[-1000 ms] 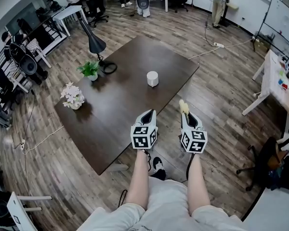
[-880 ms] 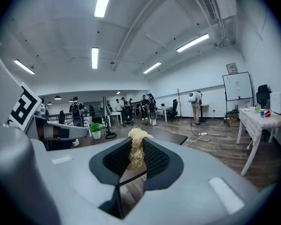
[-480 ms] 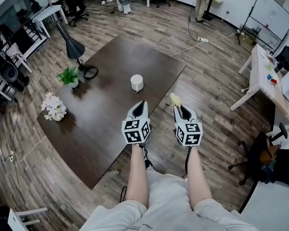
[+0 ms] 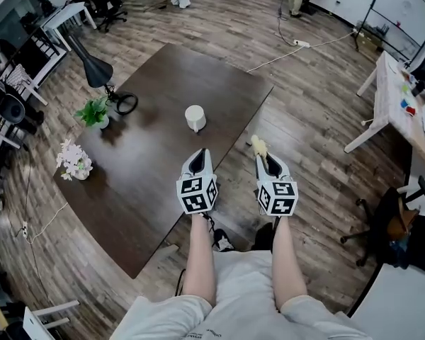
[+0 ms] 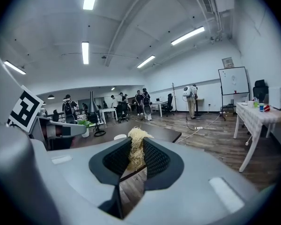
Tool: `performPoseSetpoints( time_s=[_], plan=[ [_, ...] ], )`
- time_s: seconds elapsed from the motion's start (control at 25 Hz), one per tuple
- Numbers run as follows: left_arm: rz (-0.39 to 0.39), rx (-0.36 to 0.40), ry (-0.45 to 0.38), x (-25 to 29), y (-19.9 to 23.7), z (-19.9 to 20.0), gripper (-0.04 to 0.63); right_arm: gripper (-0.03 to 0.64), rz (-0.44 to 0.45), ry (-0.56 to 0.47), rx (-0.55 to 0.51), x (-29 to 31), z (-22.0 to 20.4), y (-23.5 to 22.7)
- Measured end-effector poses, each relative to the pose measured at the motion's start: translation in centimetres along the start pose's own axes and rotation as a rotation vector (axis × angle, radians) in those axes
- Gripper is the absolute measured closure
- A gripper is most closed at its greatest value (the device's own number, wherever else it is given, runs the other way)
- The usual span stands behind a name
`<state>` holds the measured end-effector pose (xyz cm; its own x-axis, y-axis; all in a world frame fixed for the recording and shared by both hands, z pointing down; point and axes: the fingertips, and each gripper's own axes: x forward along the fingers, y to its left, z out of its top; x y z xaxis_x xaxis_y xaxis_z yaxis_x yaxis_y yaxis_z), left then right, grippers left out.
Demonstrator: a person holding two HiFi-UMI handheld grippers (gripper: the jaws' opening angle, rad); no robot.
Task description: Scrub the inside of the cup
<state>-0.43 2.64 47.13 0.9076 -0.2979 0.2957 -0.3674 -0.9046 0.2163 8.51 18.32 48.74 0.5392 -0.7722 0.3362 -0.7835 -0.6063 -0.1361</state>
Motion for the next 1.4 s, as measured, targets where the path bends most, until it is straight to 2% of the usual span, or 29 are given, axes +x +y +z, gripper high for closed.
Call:
performPoseSetpoints(
  time_s=[0.32, 0.4, 0.6, 0.68, 0.84, 0.96, 1.12, 1.24, 1.4],
  plan=[
    [0.089, -0.078, -0.022, 2.4, -1.2, 0.2, 0.595, 0.522, 0.116, 0.028, -0.029, 3.6, 1.6, -2.8],
    [0.129, -0.070, -0.004, 3.3, -1.9, 0.3, 0.595, 0.522, 0.137, 0.025, -0.033, 4.6, 2.5, -3.9],
    [0.197, 0.016, 0.082, 4.9, -3.5, 0.0, 0.595, 0.522, 0.208, 0.038, -0.026, 6.7, 3.3, -5.0],
    [0.212, 0.004, 0.068, 5.7, -4.4, 0.1, 0.595, 0.520, 0.250, 0.039, -0.057, 7.2, 3.6, -5.0],
    [0.273, -0.034, 0.023, 7.2, -6.4, 0.1, 0.595, 0.520, 0.352, 0.031, -0.186, 7.8, 4.6, -5.2],
    [0.308, -0.067, -0.020, 7.6, -7.8, -0.4, 0.595, 0.520, 0.403, 0.032, -0.172, 8.4, 4.5, -6.6],
    [0.358, -0.077, -0.055, 6.1, -7.9, -0.2, 0.595, 0.520, 0.433, 0.058, -0.124, 9.5, 3.6, -8.0],
    [0.440, -0.102, -0.062, 3.1, -5.8, -0.3, 0.595, 0.520, 0.469, 0.077, -0.118, 9.8, 3.1, -7.2],
    [0.547, -0.087, -0.006, 0.3, -3.1, -2.0, 0.595, 0.518, 0.524, 0.095, -0.123, 10.9, 2.4, -5.5]
  ],
)
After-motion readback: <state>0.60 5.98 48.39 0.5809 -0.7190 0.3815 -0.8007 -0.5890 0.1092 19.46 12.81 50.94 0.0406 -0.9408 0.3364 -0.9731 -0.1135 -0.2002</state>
